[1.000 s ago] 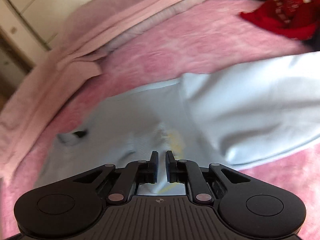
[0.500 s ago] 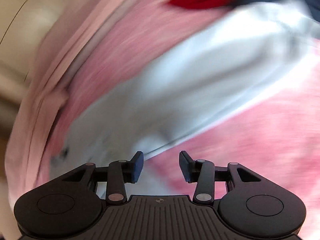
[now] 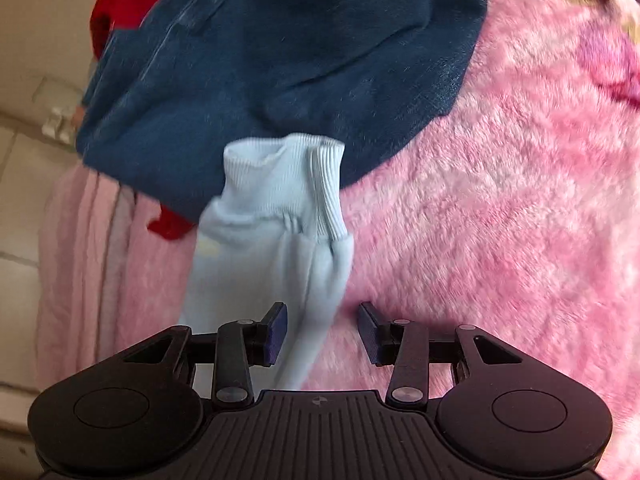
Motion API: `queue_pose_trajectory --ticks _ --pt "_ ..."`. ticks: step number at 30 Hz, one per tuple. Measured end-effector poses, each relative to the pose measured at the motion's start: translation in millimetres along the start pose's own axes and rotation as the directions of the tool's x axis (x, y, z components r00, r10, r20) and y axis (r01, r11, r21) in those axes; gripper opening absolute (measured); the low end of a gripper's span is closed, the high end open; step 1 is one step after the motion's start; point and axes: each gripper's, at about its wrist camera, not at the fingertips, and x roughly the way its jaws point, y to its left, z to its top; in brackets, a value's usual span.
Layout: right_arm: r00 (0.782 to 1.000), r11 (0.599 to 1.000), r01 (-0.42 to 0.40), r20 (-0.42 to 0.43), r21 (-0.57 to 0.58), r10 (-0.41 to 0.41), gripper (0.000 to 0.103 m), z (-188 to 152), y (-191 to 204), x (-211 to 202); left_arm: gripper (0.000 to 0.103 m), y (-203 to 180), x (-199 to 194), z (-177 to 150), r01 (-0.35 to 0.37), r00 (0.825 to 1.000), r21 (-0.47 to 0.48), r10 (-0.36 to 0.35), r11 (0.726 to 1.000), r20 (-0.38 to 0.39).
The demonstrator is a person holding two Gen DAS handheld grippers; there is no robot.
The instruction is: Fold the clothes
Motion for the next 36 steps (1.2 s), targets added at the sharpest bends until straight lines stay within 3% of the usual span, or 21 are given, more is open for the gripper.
queue_pose_trajectory --ticks 3,4,6,7,9,12,15,17,18,20,22,23,24,25,27,29,32,34,36 --pt "1.000 1.000 0.003 0.007 -0.013 -0.003 0.043 -1 4 5 0.026 4 1 0 -0.005 1.000 -0.013 0.005 1.000 -0.001" --pt "1.000 0.999 0.014 0.004 -0.041 -0.014 0.037 0 9 7 0.026 7 1 0 -0.004 1.000 -0.021 0.004 1.000 -0.001" --pt "0.998 0.990 0.054 -0.004 -0.129 -0.055 0.003 2 22 11 0.026 13 0 0 0.001 1.000 -0.040 -0.001 0.999 0.001" --pt "0.997 0.979 0.073 -0.001 -0.190 -0.074 0.002 -2 33 11 0.026 16 -1 -1 0.002 1.000 -0.047 -0.002 0.999 0.003" --pt "0.999 0.929 0.036 0.018 -0.368 -0.031 0.002 -34 77 2 0.026 24 -4 -3 0.001 1.000 -0.060 -0.001 0.998 0.004" --pt "0.999 0.792 -0.011 0.032 -0.610 0.038 0.002 -81 142 -13 0.026 38 -6 -9 0.002 1.000 -0.086 -0.002 0.996 -0.003" --pt "0.993 0.593 -0.054 0.018 -0.804 0.114 0.002 -132 207 -28 0.026 54 -12 -15 0.006 1.000 -0.130 -0.007 0.992 -0.006" --pt "0.978 0.437 -0.150 -0.069 -0.887 0.198 0.002 -192 246 -44 0.026 66 -17 -18 0.012 1.000 -0.166 -0.013 0.986 -0.002" --pt "0.967 0.328 -0.195 -0.124 -0.924 0.224 0.002 -230 262 -50 0.026 72 -20 -20 0.015 1.000 -0.183 -0.015 0.983 0.002" --pt "0.952 0.066 -0.240 -0.222 -0.969 0.211 0.002 -309 270 -62 0.026 81 -24 -23 0.013 1.000 -0.205 -0.011 0.979 0.008" --pt "0.935 -0.200 -0.276 -0.311 -0.940 0.172 0.004 -389 278 -73 0.026 91 -28 -26 0.006 1.000 -0.226 -0.004 0.974 0.011" --pt "0.929 -0.317 -0.287 -0.344 -0.904 0.138 0.007 -426 279 -78 0.026 96 -28 -28 0.003 1.000 -0.236 -0.001 0.972 0.008" --pt "0.931 -0.388 -0.297 -0.354 -0.873 0.084 0.026 -454 269 -78 0.026 100 -29 -30 0.003 1.000 -0.246 -0.001 0.969 0.007" --pt "0.924 -0.423 -0.331 -0.381 -0.843 0.036 0.042 -472 259 -77 0.026 104 -30 -32 0.004 1.000 -0.255 -0.003 0.967 0.006" --pt "0.907 -0.399 -0.404 -0.417 -0.823 -0.057 0.058 -485 244 -71 0.027 109 -29 -35 0.007 1.000 -0.269 -0.007 0.963 0.002" --pt "0.898 -0.363 -0.438 -0.417 -0.822 -0.140 0.059 -488 226 -72 0.027 111 -24 -37 0.016 1.000 -0.282 -0.020 0.959 -0.009" --pt "0.910 -0.325 -0.409 -0.354 -0.853 -0.216 0.059 -472 209 -67 0.027 106 -12 -35 0.055 0.998 -0.304 -0.063 0.951 -0.018" --pt "0.917 -0.260 -0.365 -0.298 -0.894 -0.265 0.059 -442 199 -58 0.027 98 -2 -29 0.095 0.994 -0.320 -0.106 0.943 -0.016" --pt "0.921 -0.150 -0.309 -0.256 -0.939 -0.294 0.059 -404 187 -53 0.028 90 10 -20 0.139 0.989 -0.337 -0.150 0.931 -0.007"
